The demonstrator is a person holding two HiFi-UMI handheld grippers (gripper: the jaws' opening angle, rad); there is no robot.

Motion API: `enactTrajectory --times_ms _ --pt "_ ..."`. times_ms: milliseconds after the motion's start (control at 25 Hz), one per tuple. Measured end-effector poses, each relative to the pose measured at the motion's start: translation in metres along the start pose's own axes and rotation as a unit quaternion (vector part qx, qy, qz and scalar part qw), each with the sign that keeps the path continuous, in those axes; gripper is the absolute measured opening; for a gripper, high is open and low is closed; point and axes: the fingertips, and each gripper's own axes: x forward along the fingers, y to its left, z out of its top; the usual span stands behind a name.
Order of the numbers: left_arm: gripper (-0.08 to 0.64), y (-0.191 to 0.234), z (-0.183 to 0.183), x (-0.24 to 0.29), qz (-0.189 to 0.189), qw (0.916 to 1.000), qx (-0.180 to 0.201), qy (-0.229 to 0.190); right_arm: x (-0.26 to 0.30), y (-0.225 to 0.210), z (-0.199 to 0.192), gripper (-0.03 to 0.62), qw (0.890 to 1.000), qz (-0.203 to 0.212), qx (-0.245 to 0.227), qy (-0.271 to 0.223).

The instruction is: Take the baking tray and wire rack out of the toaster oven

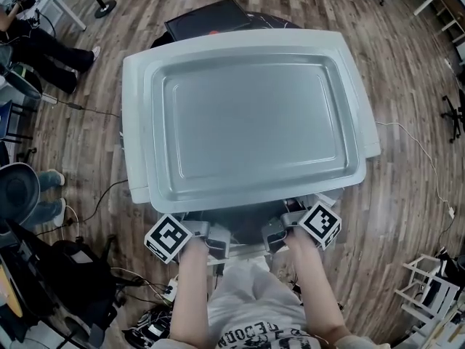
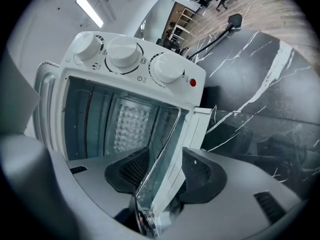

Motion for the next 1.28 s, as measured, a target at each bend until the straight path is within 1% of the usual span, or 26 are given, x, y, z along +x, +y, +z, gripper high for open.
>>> enactTrajectory --times_ms 160,280,320,360,400,480,560,640,760,920,1040,1160,1280 --pt "0.006 -0.004 -0.005 -0.001 -0.013 0.9998 -0.018 0.002 0.009 -0.003 0.01 0.175 1.0 -0.009 0.009 -0.012" --pt "0.006 -0.004 -0.008 -0.006 -0.017 0.9993 -0.031 0.006 0.017 0.0 0.018 0.167 1.0 -0.006 0.005 -0.024" --pt "0.006 -0.005 -0.009 -0.007 -0.019 0.9992 -0.033 0.007 0.018 0.0 0.02 0.142 1.0 -0.006 0.001 -0.025" --pt "0.006 -0.005 -0.01 -0.007 -0.02 0.9993 -0.032 0.008 0.019 0.0 0.021 0.075 1.0 -0.004 -0.003 -0.025" --pt "0.006 -0.005 -0.01 -0.008 -0.02 0.9994 -0.028 0.009 0.019 0.0 0.02 0.052 1.0 -0.002 -0.006 -0.024" --pt "0.006 -0.005 -0.009 -0.009 -0.016 0.9997 -0.014 0.012 0.019 0.003 0.019 0.038 1.0 0.007 -0.017 -0.023" --pt "0.006 -0.007 -0.008 -0.009 -0.016 0.9997 -0.006 0.015 0.018 0.006 0.019 0.034 0.999 0.015 -0.03 -0.021" --pt "0.006 -0.007 -0.01 -0.009 -0.018 0.9997 -0.01 0.014 0.017 0.006 0.019 0.032 0.999 0.012 -0.035 -0.018" --pt "0.007 -0.007 -0.01 -0.012 -0.015 0.9998 -0.003 0.015 0.013 0.003 0.017 0.028 0.999 0.0 -0.034 -0.012" --pt "0.008 -0.012 -0.013 -0.016 -0.021 0.9996 -0.016 0.013 0.009 0.008 0.016 0.025 0.999 0.014 -0.035 -0.007" --pt "0.008 -0.011 -0.016 -0.02 -0.017 0.9997 -0.008 0.017 0.004 0.008 0.015 0.025 0.999 0.013 -0.034 -0.004" --pt "0.009 -0.015 -0.021 -0.026 -0.024 0.9995 -0.014 0.016 -0.004 0.006 0.013 0.023 0.999 0.013 -0.033 -0.002" --pt "0.009 -0.013 -0.025 -0.034 -0.021 0.9996 -0.001 0.018 -0.014 0.002 0.01 0.023 0.999 0.006 -0.033 0.0"
